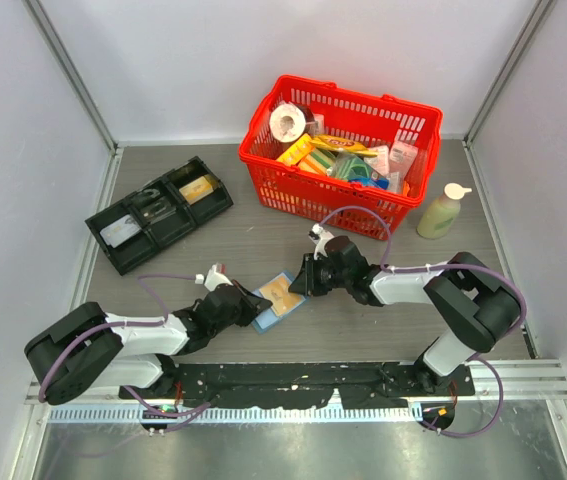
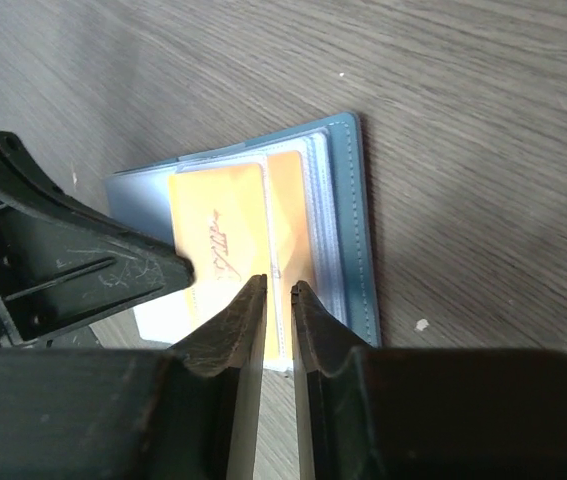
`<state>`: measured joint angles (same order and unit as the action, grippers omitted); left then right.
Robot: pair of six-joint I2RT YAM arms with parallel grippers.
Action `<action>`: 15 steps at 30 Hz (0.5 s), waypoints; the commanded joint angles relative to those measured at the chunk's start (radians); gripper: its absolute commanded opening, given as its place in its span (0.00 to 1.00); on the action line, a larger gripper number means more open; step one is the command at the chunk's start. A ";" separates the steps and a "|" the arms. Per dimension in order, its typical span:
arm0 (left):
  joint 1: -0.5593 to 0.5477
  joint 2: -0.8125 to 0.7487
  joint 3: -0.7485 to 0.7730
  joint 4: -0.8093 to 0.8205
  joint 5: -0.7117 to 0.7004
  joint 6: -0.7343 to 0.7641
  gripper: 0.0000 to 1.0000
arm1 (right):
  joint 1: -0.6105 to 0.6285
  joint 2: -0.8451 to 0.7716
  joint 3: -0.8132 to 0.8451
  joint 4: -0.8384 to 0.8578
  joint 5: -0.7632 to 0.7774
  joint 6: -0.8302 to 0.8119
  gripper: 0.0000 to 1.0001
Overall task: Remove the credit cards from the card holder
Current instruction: Remove the credit card from the card holder.
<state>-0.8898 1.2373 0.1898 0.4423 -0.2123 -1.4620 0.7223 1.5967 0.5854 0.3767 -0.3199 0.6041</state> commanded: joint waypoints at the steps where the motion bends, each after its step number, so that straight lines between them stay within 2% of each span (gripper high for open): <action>1: 0.000 0.016 0.025 -0.051 0.001 0.020 0.00 | -0.004 -0.047 0.010 0.036 -0.076 -0.001 0.21; 9: 0.000 0.037 0.037 -0.042 0.011 0.025 0.00 | -0.003 0.023 0.018 0.080 -0.146 0.020 0.21; 15: 0.000 0.018 0.023 -0.059 0.001 0.009 0.00 | -0.003 0.045 -0.016 0.041 -0.091 0.049 0.18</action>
<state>-0.8898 1.2613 0.2096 0.4358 -0.2054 -1.4590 0.7223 1.6379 0.5838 0.4122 -0.4362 0.6338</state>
